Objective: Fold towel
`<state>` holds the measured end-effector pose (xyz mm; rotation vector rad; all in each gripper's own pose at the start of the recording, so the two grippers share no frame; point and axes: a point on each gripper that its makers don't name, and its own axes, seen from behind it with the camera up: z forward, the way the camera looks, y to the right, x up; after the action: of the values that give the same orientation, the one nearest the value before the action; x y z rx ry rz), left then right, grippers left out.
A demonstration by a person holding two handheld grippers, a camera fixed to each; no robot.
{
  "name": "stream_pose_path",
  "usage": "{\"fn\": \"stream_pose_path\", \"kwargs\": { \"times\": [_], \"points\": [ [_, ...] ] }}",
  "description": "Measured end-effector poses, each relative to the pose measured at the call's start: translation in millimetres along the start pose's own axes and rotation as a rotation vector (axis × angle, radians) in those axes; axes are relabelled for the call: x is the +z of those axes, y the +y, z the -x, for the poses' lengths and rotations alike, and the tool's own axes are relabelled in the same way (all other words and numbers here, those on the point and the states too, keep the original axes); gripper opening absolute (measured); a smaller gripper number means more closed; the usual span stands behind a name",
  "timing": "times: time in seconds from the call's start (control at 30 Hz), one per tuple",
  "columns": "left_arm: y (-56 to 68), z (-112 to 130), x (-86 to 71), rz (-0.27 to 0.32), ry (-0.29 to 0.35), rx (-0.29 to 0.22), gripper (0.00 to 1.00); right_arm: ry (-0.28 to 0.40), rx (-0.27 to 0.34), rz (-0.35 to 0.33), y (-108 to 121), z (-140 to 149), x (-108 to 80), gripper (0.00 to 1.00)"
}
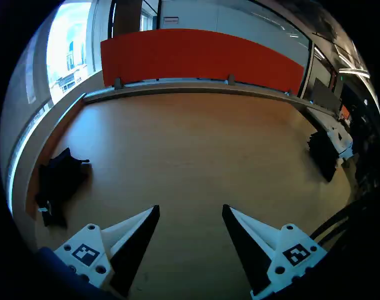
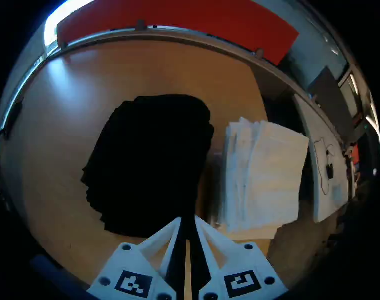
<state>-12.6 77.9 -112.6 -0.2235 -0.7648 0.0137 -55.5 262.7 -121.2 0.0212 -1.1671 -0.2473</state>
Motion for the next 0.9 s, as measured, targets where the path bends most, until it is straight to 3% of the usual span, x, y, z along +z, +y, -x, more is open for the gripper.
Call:
{"fn": "stream_pose_path", "kwargs": {
  "times": [0.73, 0.9],
  "points": [
    [-1.0, 2, -2.1, -0.007, -0.003, -0.003, 0.93, -0.075, 0.028, 0.033, 3, 11, 29.0, 0.04],
    [-1.1, 1, -0.9, -0.006, -0.004, -0.005, 0.93, -0.069, 0.026, 0.04, 4, 10, 27.9, 0.13]
  ]
}}
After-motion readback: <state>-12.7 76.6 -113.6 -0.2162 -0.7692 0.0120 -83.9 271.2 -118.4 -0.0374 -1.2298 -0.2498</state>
